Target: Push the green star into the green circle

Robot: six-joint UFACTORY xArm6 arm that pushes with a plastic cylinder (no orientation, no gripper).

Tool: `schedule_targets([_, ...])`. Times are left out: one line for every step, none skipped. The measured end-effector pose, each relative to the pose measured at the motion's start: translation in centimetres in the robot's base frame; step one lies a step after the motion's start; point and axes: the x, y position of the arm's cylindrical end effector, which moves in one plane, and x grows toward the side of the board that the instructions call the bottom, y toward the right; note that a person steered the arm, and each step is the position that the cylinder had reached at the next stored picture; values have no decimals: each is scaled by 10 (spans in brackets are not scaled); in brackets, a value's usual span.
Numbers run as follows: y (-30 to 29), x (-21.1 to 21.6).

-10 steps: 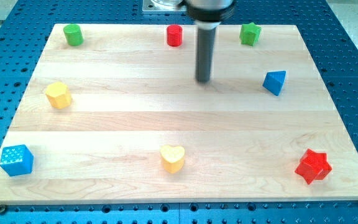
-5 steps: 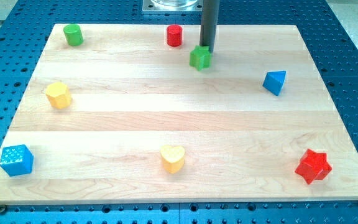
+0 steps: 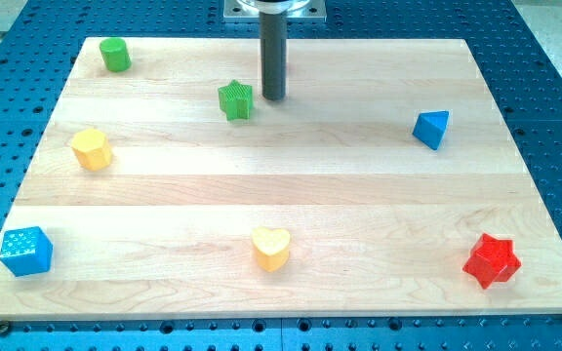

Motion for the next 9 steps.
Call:
schedule_targets([3, 2])
schedule_targets([-43, -9])
schedule_targets([-83, 16])
schedule_targets([-49, 26])
schedule_targets([-35, 46])
schedule_targets([-67, 59])
schedule_targets([-23, 79])
schedule_targets([-73, 87])
schedule_targets([-122, 67])
